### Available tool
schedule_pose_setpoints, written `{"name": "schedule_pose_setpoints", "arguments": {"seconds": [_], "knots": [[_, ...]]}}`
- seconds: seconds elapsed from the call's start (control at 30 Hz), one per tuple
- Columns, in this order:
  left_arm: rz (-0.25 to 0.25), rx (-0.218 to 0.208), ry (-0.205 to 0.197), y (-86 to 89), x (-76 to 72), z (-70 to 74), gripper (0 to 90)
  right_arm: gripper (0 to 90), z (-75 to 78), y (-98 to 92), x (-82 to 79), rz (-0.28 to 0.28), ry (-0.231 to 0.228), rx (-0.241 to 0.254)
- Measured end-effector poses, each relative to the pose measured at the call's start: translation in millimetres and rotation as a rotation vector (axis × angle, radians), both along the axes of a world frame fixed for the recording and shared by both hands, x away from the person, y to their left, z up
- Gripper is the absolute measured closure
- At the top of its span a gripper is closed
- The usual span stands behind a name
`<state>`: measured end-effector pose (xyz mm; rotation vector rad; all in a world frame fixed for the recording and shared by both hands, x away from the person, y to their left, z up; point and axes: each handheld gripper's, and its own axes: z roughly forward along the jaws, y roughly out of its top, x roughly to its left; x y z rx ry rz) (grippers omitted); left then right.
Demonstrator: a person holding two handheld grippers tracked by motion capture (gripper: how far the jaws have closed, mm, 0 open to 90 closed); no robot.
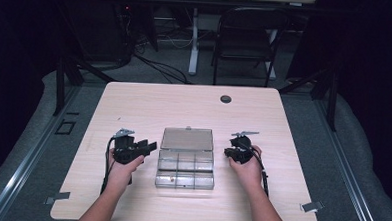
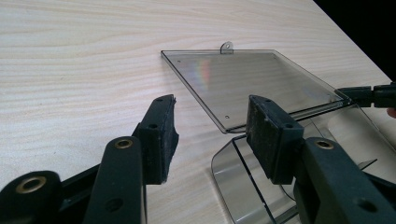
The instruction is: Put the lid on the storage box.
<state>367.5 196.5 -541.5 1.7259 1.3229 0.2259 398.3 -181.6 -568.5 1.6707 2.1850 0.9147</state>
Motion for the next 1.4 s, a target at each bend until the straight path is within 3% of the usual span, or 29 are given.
{"name": "schedule_pose_setpoints", "arguments": {"seconds": [0.37,0.77,1.4], "knots": [[0.001,-0.004,-0.002,0.5,0.0,0.3,52.0,85.5,6.2,0.3,-4.8,0.017,-0.023,0.012],[0.001,-0.006,-0.003,0.4,-0.5,1.1,52.0,85.5,30.9,0.0,-24.8,0.048,-0.111,0.035],[0.005,-0.009,-0.008,1.2,-0.3,1.4,52.0,85.6,37.7,6.2,-30.9,0.08,-0.123,0.029]]}}
